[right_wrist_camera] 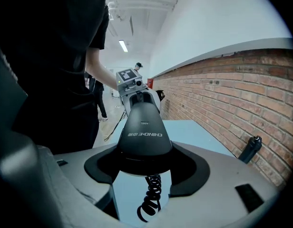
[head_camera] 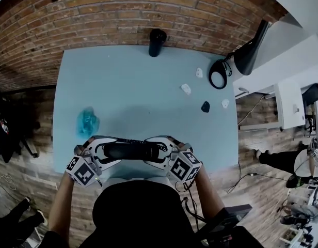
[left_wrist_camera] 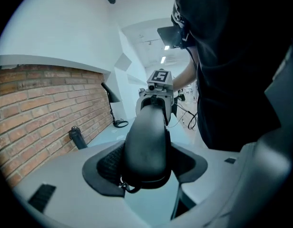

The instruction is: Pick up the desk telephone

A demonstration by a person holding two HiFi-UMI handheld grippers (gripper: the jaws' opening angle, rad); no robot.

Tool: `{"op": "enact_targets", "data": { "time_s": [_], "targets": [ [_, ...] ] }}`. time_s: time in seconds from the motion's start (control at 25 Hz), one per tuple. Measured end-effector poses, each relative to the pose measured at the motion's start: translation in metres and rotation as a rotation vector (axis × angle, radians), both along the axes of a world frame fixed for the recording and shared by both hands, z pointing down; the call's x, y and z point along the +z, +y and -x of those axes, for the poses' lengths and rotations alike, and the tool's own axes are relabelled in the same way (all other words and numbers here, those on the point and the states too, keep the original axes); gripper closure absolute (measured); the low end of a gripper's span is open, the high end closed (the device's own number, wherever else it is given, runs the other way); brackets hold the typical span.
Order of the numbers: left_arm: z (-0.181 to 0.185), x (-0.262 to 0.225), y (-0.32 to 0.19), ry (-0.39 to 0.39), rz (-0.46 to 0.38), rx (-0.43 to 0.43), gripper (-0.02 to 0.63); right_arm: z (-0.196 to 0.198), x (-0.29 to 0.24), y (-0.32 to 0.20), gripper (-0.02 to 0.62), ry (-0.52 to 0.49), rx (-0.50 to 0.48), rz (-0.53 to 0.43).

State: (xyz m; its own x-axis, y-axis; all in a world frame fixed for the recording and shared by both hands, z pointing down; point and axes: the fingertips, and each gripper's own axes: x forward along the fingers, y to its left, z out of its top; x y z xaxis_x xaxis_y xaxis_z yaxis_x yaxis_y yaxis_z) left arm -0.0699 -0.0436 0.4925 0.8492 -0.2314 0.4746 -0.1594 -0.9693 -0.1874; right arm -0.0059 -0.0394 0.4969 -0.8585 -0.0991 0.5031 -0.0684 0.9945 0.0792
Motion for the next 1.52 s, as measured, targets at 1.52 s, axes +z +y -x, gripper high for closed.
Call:
{"op": "enact_targets", "data": {
  "time_s": [1.52],
  "targets": [
    [0.004, -0.123, -0.012, 0.323, -0.022, 0.061, 0.313, 0.011, -0.146, -0.008, 0.305, -0.393, -0.072, -0.013]
  ]
}}
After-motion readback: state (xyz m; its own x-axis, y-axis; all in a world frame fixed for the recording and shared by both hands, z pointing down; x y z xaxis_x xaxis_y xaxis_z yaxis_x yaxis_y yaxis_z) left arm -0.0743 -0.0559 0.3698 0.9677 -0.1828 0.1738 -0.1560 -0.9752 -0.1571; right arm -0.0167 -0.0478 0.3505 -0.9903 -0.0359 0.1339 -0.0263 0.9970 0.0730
